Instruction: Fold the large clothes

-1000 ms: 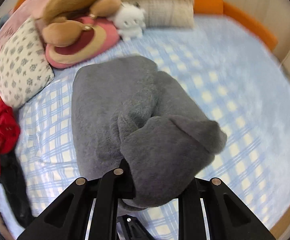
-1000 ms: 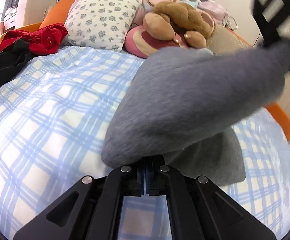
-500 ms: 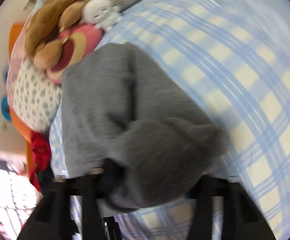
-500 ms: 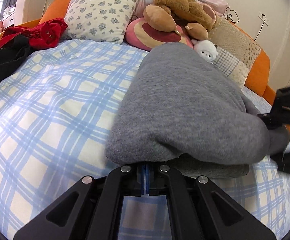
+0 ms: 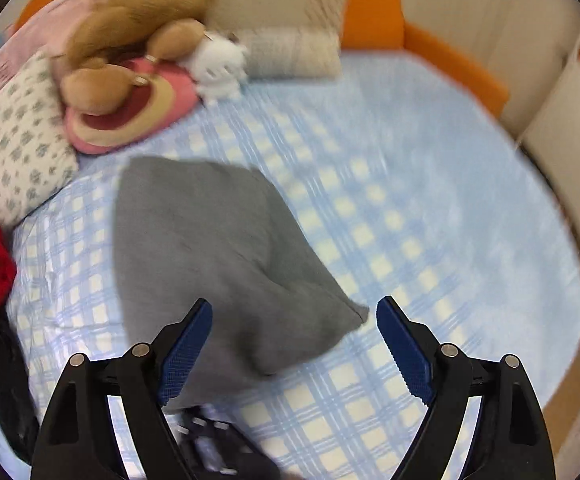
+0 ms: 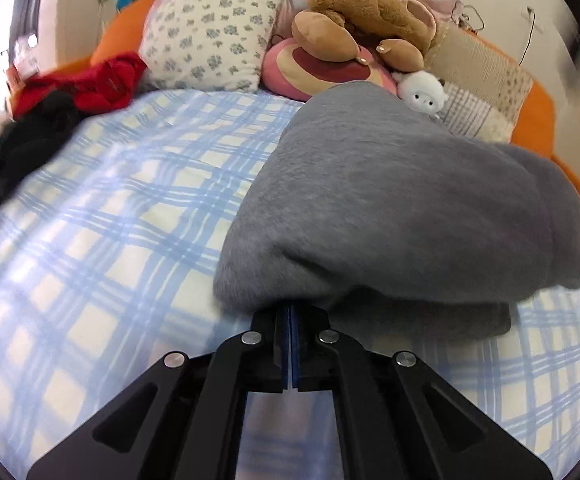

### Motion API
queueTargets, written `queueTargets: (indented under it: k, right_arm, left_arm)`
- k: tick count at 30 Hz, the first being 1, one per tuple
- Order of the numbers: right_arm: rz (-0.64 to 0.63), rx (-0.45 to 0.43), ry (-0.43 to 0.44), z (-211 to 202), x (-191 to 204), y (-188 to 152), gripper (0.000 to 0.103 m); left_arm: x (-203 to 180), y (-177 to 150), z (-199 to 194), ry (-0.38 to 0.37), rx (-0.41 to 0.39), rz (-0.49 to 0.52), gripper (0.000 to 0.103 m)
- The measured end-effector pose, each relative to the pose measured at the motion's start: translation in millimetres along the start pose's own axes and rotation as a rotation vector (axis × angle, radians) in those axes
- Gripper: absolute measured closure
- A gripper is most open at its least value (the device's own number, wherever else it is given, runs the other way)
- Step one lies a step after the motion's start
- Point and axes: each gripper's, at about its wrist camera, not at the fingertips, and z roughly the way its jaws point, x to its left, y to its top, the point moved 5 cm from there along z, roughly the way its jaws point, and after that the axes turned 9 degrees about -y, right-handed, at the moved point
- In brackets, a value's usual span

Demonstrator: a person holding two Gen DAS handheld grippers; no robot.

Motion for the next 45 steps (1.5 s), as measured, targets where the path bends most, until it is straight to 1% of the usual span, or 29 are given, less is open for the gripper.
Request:
queueTargets:
  k: [1,3,6,8,11,12,14,15,17,19,22,24,26,27,29,30,31,32,33,35,37,38,39,40,41,42,43,44,45]
  right_arm:
    - [0.014,-0.008,0.002,-9,-9,-2,0.101]
    - [0.043,-0.028,0.016,-27,-28,-5,0.100]
    - [0.118,-0.086,-0.004,-61,-74,-6,0.100]
    - [0.223,-0.110,-0.007,-83,-115,-1,0.100]
    - [0.355,-0.130,0.054,-106,-159,16,0.099]
    - [0.368,-0.133,0.064,-110,-167,23,0.099]
    - [0.377,-0.134,0.101,-113,-180,43,0.100]
    - [0.386,-0.128,0.123,-111,-184,52,0.100]
    - [0.409,-0.111,0.174,-104,-189,65,0.100]
    - [0.428,-0.080,0.230,-85,-188,78,0.100]
    - [0.412,-0.014,0.251,-52,-182,83,0.100]
    - [0.422,0.035,0.265,-29,-178,78,0.100]
    - [0.420,0.088,0.241,-6,-175,68,0.100]
    - [0.416,0.135,0.217,12,-175,58,0.100]
    - [0.419,0.201,0.207,36,-172,40,0.101]
    - [0.414,0.254,0.210,52,-168,26,0.101]
    - [0.402,0.263,0.210,61,-164,17,0.102]
    - [0.395,0.227,0.206,59,-164,16,0.102]
    - [0.396,0.224,0.207,58,-164,15,0.102]
    - [0.396,0.231,0.218,57,-165,14,0.102]
    - [0.390,0.231,0.227,59,-165,13,0.102]
    - [0.395,0.227,0.233,59,-166,12,0.102]
    - [0.406,0.224,0.239,60,-167,11,0.102]
    - [0.414,0.221,0.242,61,-168,12,0.102]
    - [0.423,0.217,0.246,61,-168,10,0.102]
    - [0.432,0.212,0.252,61,-168,9,0.102]
    - [0.439,0.209,0.257,63,-169,10,0.102]
    - [0.450,0.207,0.266,63,-170,10,0.102]
    - [0.465,0.207,0.276,64,-171,8,0.102]
  left_arm:
    - [15,6,-18,-0.015,-0.037,-0.032,0.013]
    - [43,9,-41,-0.028,-0.082,-0.086,0.013]
    - [81,7,-48,-0.035,-0.118,-0.144,0.013]
    - [106,-6,-37,-0.020,-0.116,-0.171,0.013]
    - [127,-29,8,0.010,-0.055,-0.166,0.014]
    - [130,-38,25,0.032,-0.033,-0.158,0.016]
    - [130,-51,46,0.042,-0.011,-0.138,0.017]
    - [128,-60,63,0.068,0.010,-0.119,0.017]
    - [128,-71,84,0.074,0.024,-0.111,0.017]
    - [132,-77,92,0.059,-0.020,-0.135,0.016]
    - [134,-79,92,0.052,-0.061,-0.140,0.016]
    - [134,-80,93,0.050,-0.064,-0.120,0.015]
    - [136,-81,92,0.025,-0.065,-0.123,0.015]
    - [137,-82,92,0.009,-0.063,-0.126,0.015]
    - [140,-83,94,-0.016,-0.061,-0.122,0.014]
    - [139,-83,96,-0.034,-0.050,-0.107,0.013]
    - [137,-83,97,-0.044,-0.034,-0.088,0.012]
    - [135,-81,96,-0.053,-0.014,-0.065,0.012]
    - [135,-76,91,-0.084,0.009,-0.051,0.012]
    - [142,-65,75,-0.171,-0.002,-0.097,0.012]
    - [163,-48,54,-0.249,-0.051,-0.185,0.012]
    - [172,-40,50,-0.249,-0.052,-0.204,0.012]
    - [179,-37,51,-0.230,-0.046,-0.209,0.012]
    - [187,-34,57,-0.197,-0.024,-0.212,0.012]
    - [192,-34,67,-0.183,0.009,-0.219,0.012]
    - [197,-36,84,-0.190,0.061,-0.241,0.012]
    - [200,-37,95,-0.191,0.090,-0.251,0.012]
    - [203,-39,108,-0.188,0.107,-0.261,0.012]
    - [203,-39,115,-0.213,0.099,-0.277,0.012]
